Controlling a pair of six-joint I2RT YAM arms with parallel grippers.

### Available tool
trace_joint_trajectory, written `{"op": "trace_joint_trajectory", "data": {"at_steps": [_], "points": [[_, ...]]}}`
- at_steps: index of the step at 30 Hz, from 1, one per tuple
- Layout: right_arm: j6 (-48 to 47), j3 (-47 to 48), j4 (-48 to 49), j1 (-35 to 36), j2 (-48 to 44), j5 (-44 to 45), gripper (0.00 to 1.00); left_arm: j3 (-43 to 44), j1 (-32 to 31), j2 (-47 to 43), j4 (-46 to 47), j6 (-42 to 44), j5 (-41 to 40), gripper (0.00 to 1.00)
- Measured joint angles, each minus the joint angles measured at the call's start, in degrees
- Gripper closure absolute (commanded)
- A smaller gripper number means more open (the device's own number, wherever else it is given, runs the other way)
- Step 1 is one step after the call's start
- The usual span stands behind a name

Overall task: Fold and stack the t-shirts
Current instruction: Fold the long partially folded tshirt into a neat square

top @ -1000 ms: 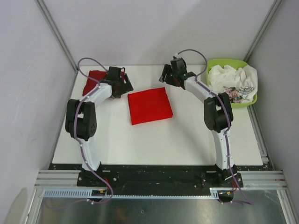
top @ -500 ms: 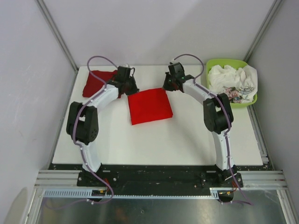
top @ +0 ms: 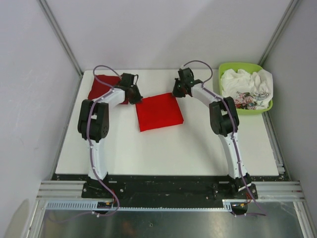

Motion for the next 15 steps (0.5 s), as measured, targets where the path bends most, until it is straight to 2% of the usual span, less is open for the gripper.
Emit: {"op": "trace_joint_trajectory", "data": {"at_steps": [5, 15], "points": [[0.55, 4.20, -1.29, -0.74, 2.36, -0.83, 0.87, 1.25, 2.01, 1.18, 0.04, 0.07, -0.11, 1.00], [1.64, 4.44, -1.81, -1.70, 2.38, -1.55, 0.84, 1.60, 3.34, 1.18, 0.46, 1.25, -1.77, 1.00]]}}
